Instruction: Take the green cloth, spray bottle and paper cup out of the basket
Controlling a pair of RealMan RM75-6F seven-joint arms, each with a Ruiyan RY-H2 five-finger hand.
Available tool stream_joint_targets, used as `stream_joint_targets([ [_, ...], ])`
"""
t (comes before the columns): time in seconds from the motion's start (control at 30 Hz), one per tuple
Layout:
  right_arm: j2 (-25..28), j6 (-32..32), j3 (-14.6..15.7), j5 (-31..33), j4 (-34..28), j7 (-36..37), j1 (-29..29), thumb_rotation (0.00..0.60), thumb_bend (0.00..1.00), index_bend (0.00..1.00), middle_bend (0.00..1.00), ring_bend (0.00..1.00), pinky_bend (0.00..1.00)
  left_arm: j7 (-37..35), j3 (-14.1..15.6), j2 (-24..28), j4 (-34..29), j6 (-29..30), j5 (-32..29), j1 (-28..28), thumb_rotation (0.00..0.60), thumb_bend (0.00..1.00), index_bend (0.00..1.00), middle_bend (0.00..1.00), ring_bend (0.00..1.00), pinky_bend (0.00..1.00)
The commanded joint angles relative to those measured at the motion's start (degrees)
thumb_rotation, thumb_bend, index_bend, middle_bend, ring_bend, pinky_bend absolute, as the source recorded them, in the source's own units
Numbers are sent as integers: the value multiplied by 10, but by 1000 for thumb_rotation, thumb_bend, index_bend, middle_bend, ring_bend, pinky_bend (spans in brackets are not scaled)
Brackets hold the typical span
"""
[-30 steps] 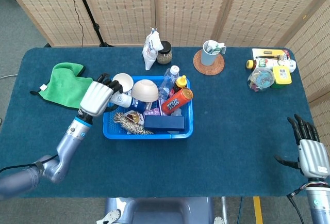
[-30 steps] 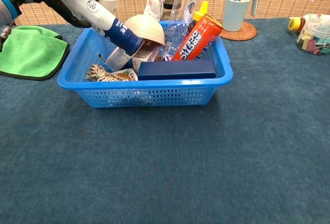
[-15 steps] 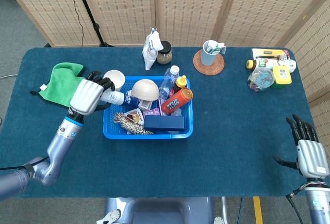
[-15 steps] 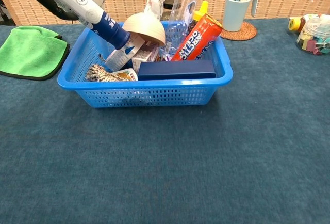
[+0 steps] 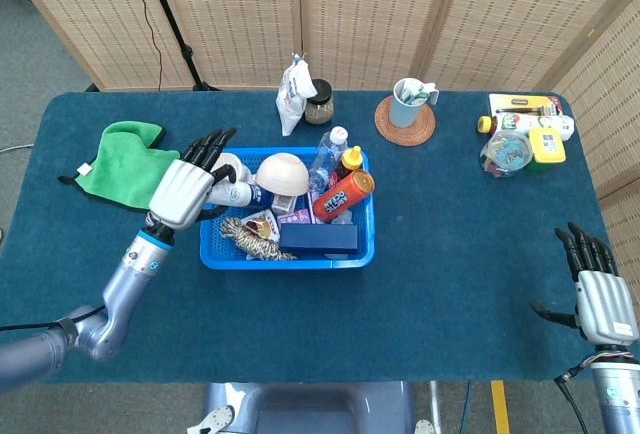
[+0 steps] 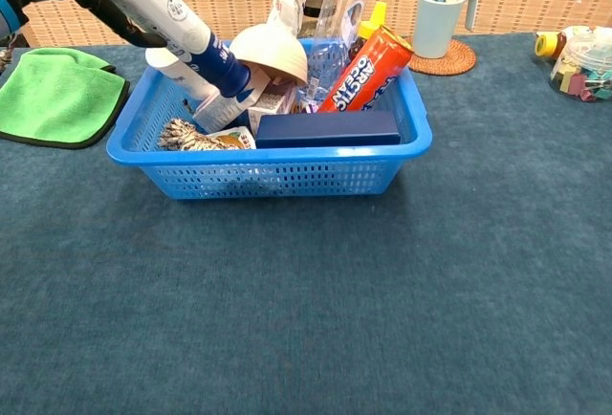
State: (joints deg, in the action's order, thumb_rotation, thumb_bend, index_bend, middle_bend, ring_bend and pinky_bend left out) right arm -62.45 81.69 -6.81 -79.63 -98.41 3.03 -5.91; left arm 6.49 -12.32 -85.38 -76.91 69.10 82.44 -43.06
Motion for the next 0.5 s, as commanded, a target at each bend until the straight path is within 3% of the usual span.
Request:
stream_joint_targets([
  [0.03,1,0,-1,1,0,1,0,600,0,0,0,0,0,2,0,-2,-2,2,2,-1,600,198,643,15,8,143],
  [0.5,2,1,0,-1,-3,2,1,600,0,0,0,0,0,-13,-1,10,-19,9,2,7,600,194,633,15,8,143],
])
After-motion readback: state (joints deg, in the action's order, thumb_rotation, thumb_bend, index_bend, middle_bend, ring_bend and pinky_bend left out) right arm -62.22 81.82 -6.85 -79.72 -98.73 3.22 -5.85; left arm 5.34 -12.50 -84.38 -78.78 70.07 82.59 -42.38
